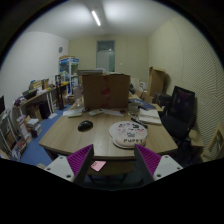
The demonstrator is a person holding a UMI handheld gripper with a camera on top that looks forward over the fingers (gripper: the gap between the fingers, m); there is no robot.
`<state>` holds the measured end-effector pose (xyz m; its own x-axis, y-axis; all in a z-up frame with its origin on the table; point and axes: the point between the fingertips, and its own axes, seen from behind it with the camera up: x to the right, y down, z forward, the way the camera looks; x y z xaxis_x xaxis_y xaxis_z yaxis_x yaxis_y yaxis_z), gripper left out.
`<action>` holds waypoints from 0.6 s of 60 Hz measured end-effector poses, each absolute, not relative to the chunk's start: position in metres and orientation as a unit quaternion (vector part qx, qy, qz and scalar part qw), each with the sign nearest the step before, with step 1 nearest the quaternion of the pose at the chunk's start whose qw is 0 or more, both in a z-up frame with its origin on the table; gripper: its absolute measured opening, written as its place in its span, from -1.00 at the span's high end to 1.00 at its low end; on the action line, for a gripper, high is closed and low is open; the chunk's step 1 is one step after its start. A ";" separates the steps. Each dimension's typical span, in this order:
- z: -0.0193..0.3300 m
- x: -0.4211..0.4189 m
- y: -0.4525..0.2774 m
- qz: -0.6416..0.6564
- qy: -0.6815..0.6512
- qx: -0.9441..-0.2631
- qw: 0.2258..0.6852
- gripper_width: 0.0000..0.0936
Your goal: Arrange mouse
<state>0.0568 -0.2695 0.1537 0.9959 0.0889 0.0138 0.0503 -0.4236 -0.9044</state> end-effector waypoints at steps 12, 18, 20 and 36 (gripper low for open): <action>0.110 0.023 -0.235 0.046 -0.064 -0.851 0.519 -0.79; 0.078 -0.029 -0.193 0.070 -0.090 -0.853 0.509 -0.79; 0.070 -0.051 -0.179 0.084 -0.095 -0.853 0.507 -0.78; 0.010 -0.137 -0.079 0.107 -0.129 -0.882 0.441 -0.82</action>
<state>-0.1373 -0.0789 0.0101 0.9436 0.3225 -0.0741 0.1342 -0.5775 -0.8053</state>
